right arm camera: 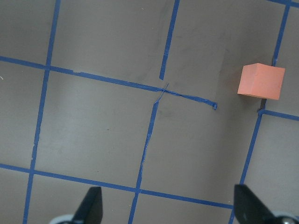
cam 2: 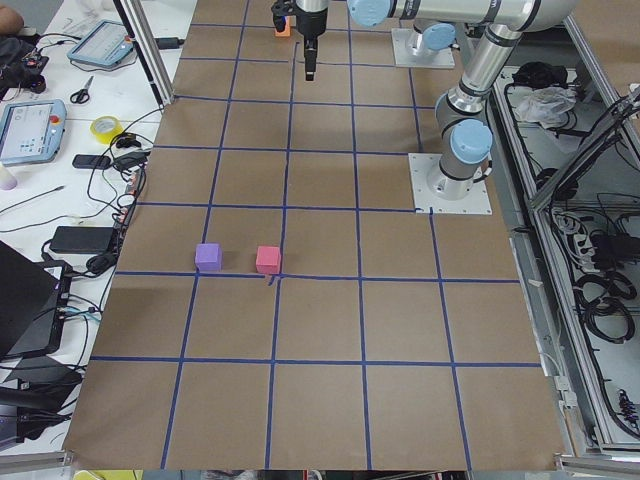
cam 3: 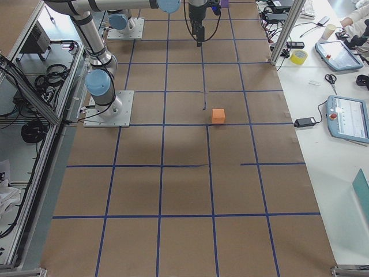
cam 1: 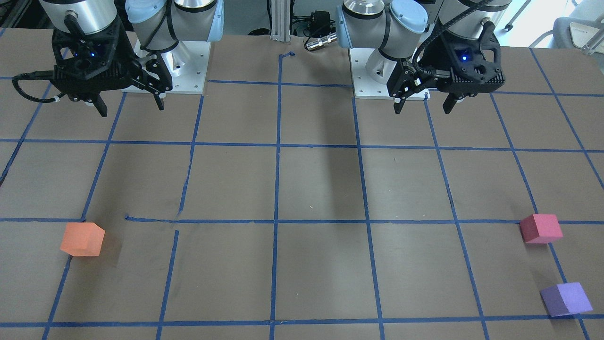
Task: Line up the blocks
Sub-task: 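Move the right gripper over the orange cube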
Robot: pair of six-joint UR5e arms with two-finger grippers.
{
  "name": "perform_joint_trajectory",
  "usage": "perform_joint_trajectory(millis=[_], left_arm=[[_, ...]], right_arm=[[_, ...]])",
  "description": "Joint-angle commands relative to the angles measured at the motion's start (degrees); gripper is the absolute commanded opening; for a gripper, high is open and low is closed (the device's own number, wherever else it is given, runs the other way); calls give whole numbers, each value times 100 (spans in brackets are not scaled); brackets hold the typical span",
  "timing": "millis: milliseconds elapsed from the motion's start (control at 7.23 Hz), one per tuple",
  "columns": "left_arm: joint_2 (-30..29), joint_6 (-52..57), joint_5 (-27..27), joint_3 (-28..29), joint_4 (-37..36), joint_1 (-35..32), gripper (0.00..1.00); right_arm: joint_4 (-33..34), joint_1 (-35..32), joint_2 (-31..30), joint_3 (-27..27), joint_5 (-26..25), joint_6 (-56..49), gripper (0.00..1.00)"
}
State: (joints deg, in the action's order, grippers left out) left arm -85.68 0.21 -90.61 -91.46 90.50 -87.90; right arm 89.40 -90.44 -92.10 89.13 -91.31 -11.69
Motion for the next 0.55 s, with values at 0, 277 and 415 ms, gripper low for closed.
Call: perform_joint_trajectory(millis=[0,277,415], left_arm=[[-2,23,-9,-3,3,10,100],[-2,23,-9,-3,-6,10,100],[-2,14,-9,-3,3,10,100]], right_arm=[[15,9,8,8,8,0,100],[-2,18,25,-10,9,-52,100],[7,78,34,-19,8,-53,100]])
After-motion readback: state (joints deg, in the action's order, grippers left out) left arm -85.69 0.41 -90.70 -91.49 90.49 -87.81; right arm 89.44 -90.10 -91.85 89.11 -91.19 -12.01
